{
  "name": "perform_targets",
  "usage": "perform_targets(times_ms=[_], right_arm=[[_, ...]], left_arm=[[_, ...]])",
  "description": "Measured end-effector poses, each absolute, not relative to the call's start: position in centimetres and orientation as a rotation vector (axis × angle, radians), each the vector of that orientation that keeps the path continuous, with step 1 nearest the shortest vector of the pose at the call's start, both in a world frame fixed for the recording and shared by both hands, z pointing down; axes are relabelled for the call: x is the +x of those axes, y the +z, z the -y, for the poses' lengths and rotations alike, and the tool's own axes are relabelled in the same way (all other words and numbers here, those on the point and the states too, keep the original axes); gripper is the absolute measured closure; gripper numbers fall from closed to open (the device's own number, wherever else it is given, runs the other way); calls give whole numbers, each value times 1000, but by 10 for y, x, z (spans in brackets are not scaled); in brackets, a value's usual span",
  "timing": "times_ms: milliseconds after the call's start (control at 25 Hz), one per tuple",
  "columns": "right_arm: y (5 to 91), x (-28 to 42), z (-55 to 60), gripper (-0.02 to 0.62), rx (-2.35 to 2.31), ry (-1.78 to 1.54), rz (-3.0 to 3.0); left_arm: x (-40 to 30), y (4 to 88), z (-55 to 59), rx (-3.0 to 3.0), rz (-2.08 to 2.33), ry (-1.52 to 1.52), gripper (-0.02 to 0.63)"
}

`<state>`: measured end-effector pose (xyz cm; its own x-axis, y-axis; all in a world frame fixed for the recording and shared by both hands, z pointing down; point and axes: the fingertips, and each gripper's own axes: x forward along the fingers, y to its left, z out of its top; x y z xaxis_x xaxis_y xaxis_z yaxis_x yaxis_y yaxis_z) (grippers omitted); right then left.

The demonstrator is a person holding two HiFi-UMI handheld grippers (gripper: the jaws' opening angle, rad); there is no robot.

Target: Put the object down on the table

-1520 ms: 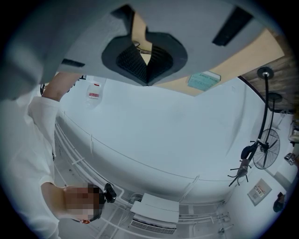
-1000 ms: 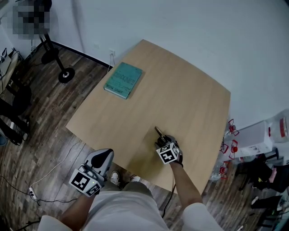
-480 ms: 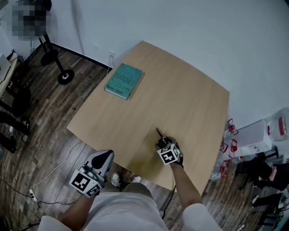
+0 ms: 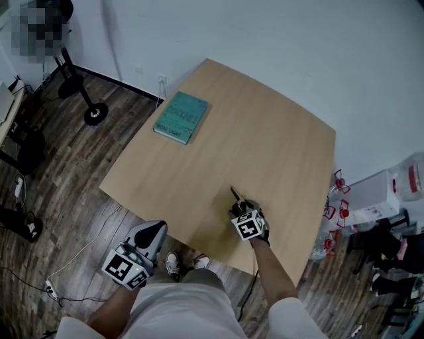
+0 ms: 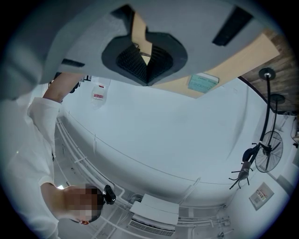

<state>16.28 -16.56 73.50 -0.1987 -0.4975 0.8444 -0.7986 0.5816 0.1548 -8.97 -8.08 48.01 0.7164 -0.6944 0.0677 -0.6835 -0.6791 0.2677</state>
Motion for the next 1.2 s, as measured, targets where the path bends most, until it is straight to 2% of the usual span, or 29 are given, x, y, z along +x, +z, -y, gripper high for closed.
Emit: perform_targets(times_ms=[600,1000,1200], right_arm=[[708,166,150,314,1204,423,1860],[673,192,128,317,1411,435,1845],[654,204,109,398,1548,513,1856]], left_arm=[[-84,481,73,2682,983,-83,598],[-73,466,68,2745,901,-135,598],[-72,460,67,2787,892,-140,599]])
